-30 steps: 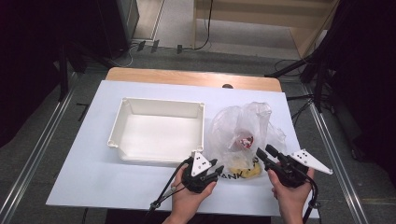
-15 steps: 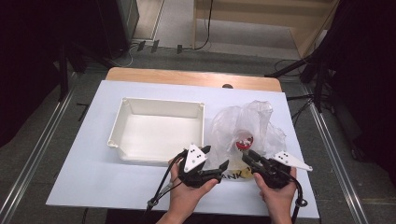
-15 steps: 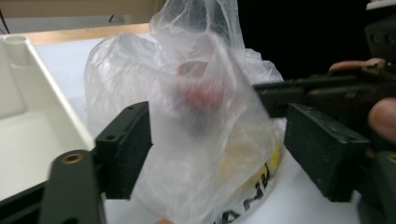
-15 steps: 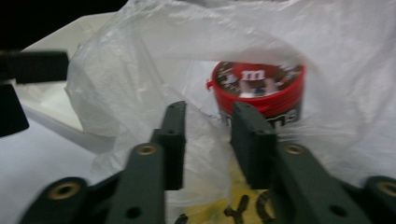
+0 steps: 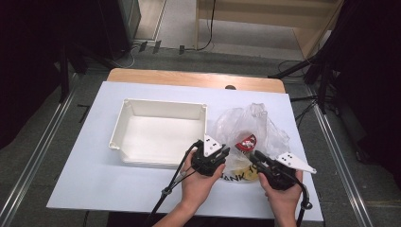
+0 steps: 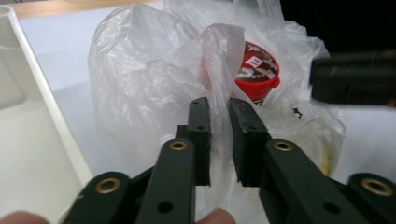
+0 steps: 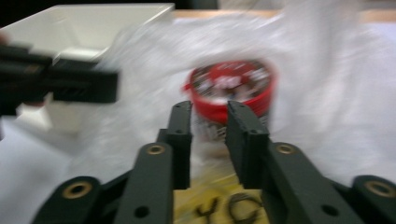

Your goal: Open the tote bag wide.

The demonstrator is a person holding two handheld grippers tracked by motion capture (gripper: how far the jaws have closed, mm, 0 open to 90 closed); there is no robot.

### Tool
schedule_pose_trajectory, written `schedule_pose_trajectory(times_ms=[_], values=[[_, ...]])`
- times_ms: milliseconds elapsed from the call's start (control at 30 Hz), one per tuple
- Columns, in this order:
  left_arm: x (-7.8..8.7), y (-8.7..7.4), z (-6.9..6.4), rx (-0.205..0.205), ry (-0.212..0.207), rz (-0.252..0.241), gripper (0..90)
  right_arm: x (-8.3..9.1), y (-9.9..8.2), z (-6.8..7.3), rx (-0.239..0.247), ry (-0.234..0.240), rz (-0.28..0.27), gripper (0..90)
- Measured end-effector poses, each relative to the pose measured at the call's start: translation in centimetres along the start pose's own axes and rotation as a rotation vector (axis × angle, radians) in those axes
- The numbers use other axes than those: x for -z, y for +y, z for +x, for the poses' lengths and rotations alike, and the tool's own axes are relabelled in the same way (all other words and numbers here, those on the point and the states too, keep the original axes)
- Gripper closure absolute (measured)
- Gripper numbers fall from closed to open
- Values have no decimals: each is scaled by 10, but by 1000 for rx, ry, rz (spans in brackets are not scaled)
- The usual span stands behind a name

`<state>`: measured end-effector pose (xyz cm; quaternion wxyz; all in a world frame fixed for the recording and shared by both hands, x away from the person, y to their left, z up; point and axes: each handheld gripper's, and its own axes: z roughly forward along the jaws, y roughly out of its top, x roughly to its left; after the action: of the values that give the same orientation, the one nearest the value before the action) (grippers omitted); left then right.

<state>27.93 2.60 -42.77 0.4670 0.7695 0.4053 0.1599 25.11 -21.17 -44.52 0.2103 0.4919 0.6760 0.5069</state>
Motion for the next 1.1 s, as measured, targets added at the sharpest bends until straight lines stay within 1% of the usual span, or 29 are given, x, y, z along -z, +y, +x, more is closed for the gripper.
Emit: schedule_pose_trajectory(times_ms=[67,133,167,200,233,267,300,367,400,433,467,500,533,567,600,633,667,767,800,833,867,900,933,967,1000,1033,1067,1100], values=[[-2,-2,1,-7,-1,14,844,1,5,-5,-16,-42,-24,613],[-3,-3,1,-16,6,18,866,1,13,-14,-26,-105,-57,551],[-4,-4,1,-20,9,16,870,1,16,-17,-24,-122,-65,533],[-4,-5,0,-25,18,14,877,-1,20,-21,-11,-156,-75,517],[-4,-5,0,-25,18,14,882,-1,20,-21,-11,-156,-75,517],[-5,-6,0,-25,23,12,882,-4,23,-24,-4,-171,-79,497],[-6,-8,0,-25,27,9,891,-10,29,-32,-14,-182,-71,453],[-7,-11,-1,-28,32,11,894,-16,34,-38,-27,-191,-66,418],[-8,-14,-2,-31,36,14,896,-20,37,-42,-39,-185,-58,400],[-8,-14,-2,-31,36,14,897,-20,37,-42,-39,-185,-58,400],[-10,-18,-3,-33,42,13,899,-30,42,-49,-67,-173,-44,378],[-10,-18,-3,-33,42,13,900,-32,44,-51,-72,-173,-41,379],[-12,-21,-4,-50,55,23,900,-36,46,-53,-70,-180,-42,382],[-12,-21,-4,-50,55,23,900,-36,46,-53,-70,-180,-42,382],[-13,-25,-5,-52,61,31,900,-43,51,-55,-58,-192,-37,443],[-14,-27,-4,-57,61,40,900,-45,52,-57,-54,-190,-36,464],[-14,-29,-4,-52,61,41,900,-48,54,-58,-55,-181,-23,518],[-14,-34,-1,-41,56,55,900,-58,57,-63,-39,-176,16,717],[-14,-36,0,-37,54,57,900,-61,58,-65,-33,-170,32,796],[-13,-38,1,-30,53,58,900,-63,58,-69,-6,-173,44,846],[-13,-40,2,-20,52,54,900,-66,59,-72,-1,-176,59,880],[-12,-40,2,-13,51,59,900,-68,59,-76,-13,-172,73,900],[-12,-40,2,-13,51,59,900,-68,59,-76,-13,-172,73,900],[-12,-42,3,0,52,70,900,-70,58,-78,-17,-170,82,900],[-12,-44,4,9,55,84,900,-78,56,-85,-29,-182,117,900],[-12,-44,4,9,55,84,900,-78,56,-85,-29,-182,117,900],[-12,-47,5,6,68,101,900,-84,52,-91,-59,-192,155,900],[-13,-49,6,2,73,110,900,-87,50,-93,-65,-197,169,900]])
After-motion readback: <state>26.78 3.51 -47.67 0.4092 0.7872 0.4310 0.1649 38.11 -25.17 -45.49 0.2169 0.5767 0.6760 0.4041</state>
